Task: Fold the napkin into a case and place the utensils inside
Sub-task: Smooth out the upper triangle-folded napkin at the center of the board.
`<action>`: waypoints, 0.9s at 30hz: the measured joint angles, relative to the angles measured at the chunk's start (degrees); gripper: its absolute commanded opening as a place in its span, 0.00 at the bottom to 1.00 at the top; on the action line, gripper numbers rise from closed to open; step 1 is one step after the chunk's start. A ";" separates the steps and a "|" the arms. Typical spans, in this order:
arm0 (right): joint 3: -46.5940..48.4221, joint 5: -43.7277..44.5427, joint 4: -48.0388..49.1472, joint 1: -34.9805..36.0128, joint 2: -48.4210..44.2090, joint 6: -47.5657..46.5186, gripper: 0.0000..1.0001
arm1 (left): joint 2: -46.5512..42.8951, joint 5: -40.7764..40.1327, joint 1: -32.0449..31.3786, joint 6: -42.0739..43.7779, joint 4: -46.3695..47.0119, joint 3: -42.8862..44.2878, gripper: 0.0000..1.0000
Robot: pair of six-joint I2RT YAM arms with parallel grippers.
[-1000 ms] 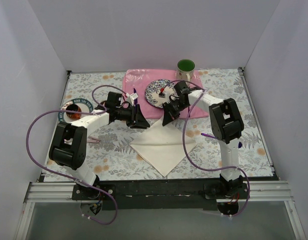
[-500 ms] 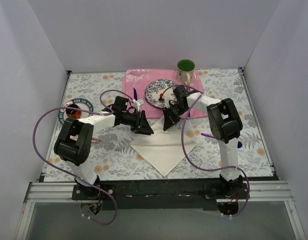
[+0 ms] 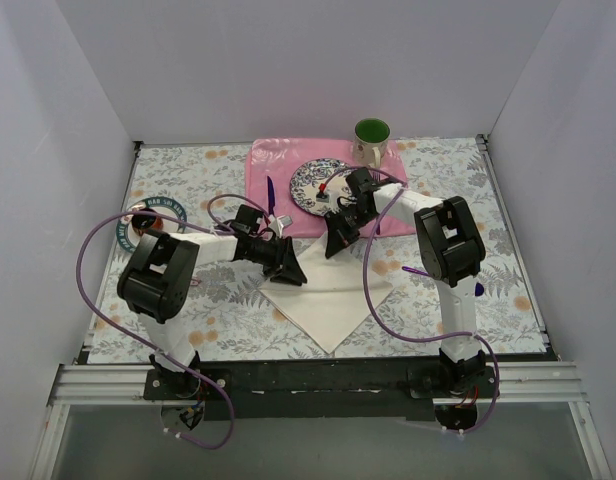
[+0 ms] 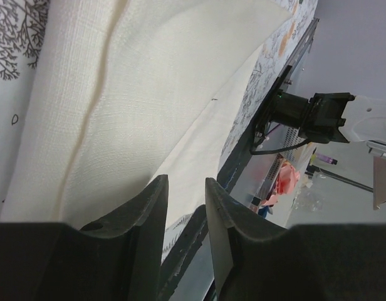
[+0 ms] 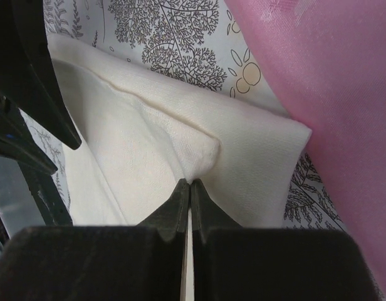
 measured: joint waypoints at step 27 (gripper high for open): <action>-14.91 -18.27 -3.69 0.92 -18.21 2.82 0.99 | 5.79 0.04 -0.09 -0.33 -0.87 -0.31 0.38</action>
